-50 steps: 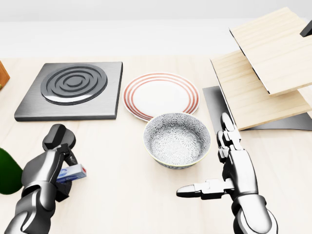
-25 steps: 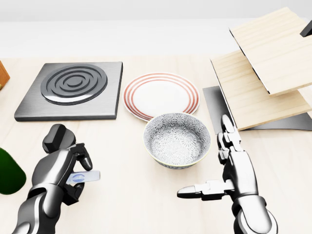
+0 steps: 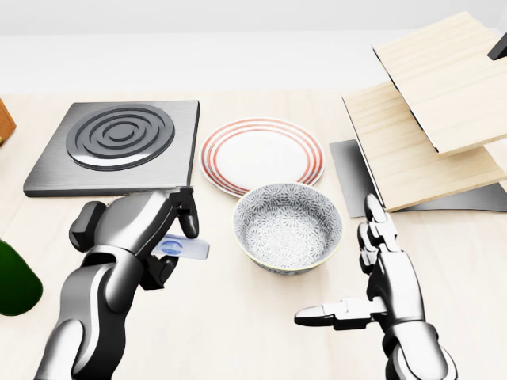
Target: Pick up the cream cheese and put it in the bowl.
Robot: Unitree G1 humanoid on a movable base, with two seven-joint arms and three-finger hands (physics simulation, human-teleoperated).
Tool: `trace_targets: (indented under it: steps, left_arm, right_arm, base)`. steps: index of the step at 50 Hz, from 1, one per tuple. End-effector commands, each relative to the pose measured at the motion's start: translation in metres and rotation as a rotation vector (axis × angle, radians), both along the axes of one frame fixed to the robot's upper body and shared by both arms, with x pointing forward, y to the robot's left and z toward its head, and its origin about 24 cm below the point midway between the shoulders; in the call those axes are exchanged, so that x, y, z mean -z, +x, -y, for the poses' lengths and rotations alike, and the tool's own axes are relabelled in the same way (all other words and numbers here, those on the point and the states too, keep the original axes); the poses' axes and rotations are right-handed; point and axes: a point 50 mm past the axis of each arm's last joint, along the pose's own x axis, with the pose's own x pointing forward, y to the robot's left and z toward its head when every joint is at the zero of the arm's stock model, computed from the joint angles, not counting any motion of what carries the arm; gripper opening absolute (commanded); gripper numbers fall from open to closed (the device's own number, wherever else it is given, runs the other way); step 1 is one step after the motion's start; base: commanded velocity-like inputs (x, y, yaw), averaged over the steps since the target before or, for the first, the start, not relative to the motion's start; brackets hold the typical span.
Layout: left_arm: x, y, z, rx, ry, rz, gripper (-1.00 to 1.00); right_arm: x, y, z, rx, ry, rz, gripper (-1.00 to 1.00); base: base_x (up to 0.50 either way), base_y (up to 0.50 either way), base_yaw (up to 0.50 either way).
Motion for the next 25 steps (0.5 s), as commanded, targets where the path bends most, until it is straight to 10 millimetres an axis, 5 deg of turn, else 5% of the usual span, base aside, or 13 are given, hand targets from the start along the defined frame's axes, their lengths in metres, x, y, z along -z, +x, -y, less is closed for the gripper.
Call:
trace_targets:
  steps: [1, 10, 25]
  left_arm:
    - [-0.047, 0.003, 0.026, 0.088, 0.067, 0.090, -1.00]
    - [-0.075, 0.005, 0.043, 0.132, 0.117, 0.130, -1.00]
    - [-0.086, 0.010, 0.063, 0.173, 0.117, 0.144, -1.00]
  right_arm:
    - [0.002, -0.001, 0.004, 0.007, 0.011, -0.010, 1.00]
    - [0.005, -0.001, 0.002, 0.002, 0.011, -0.022, 1.00]
    - [0.007, -0.002, 0.003, 0.003, 0.010, -0.026, 1.00]
  base:
    - [0.00, 0.00, 0.00]
    - [0.00, 0.00, 0.00]
    - [0.00, 0.00, 0.00]
